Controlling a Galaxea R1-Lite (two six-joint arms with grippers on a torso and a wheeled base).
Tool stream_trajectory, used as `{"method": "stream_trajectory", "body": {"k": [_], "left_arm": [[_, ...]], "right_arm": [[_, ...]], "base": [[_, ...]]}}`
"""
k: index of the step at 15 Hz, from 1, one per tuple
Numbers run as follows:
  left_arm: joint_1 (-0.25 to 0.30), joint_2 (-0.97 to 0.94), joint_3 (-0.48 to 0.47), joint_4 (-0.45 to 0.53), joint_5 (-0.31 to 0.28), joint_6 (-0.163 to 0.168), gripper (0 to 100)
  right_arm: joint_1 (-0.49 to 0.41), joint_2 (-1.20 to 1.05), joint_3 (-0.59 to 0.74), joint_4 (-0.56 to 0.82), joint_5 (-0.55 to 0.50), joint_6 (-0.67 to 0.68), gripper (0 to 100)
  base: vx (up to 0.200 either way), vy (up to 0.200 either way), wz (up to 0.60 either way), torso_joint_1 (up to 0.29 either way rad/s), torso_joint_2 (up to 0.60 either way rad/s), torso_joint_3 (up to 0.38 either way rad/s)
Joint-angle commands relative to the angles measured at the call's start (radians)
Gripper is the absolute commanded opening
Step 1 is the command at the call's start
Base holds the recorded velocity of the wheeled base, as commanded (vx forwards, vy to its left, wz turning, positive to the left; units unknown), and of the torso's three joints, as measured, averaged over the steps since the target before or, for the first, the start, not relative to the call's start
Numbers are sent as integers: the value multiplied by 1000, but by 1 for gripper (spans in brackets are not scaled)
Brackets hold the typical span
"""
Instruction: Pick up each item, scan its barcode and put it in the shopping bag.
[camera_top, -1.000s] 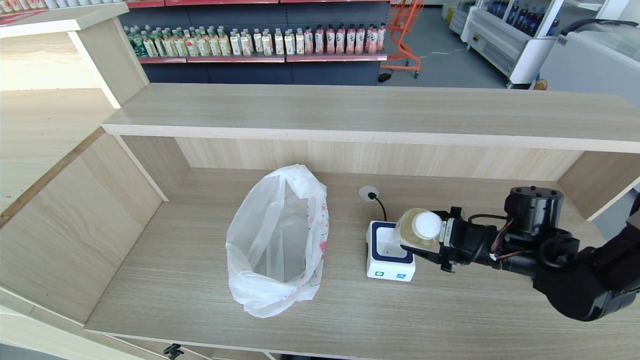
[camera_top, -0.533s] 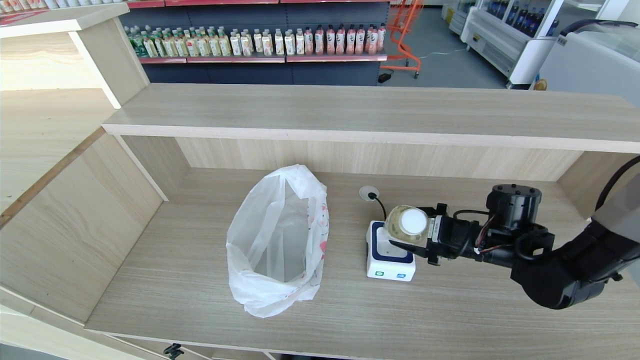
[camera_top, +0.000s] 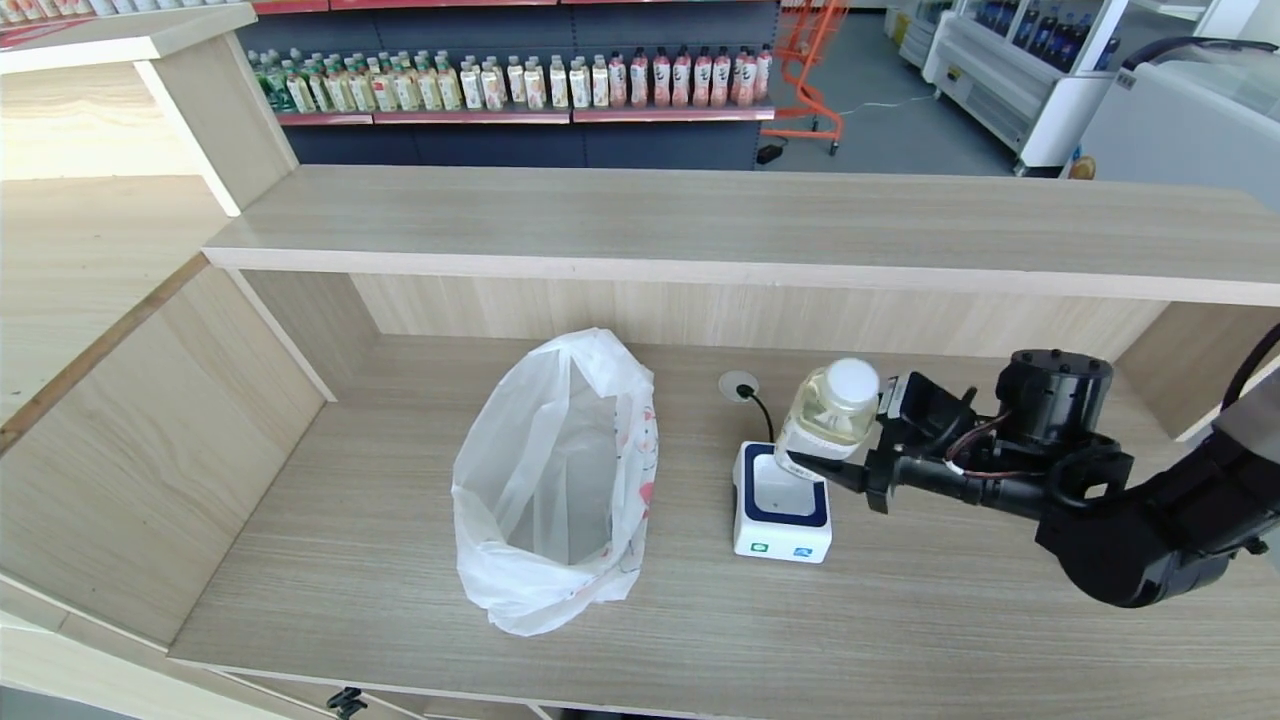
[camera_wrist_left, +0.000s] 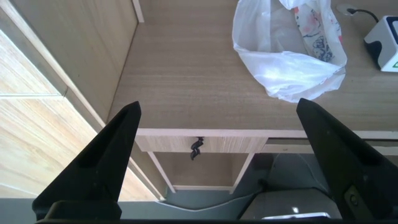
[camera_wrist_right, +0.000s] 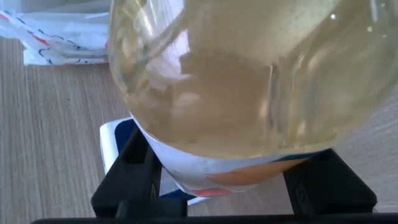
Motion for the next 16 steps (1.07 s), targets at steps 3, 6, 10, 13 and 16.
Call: {"method": "stream_trajectory", "body": {"k": [3, 6, 10, 13, 16], "left_arm": [[0, 1, 0, 0, -1, 0, 100], [0, 1, 0, 0, 0, 0, 100], [0, 1, 0, 0, 0, 0, 100], [0, 1, 0, 0, 0, 0, 100], [0, 1, 0, 0, 0, 1, 100]], "right_arm": [[-41, -359, 92, 32, -21, 416, 0], [-46, -448, 261, 48, -81, 515, 0], [-47, -498, 319, 51, -96, 566, 0], [-49, -514, 327, 52, -98, 564, 0], [-52, -549, 325, 107, -99, 564, 0]], "base": [[0, 0, 0, 0, 0, 0], [0, 0, 0, 0, 0, 0], [0, 0, 0, 0, 0, 0], [0, 0, 0, 0, 0, 0], [0, 0, 0, 0, 0, 0]]}}
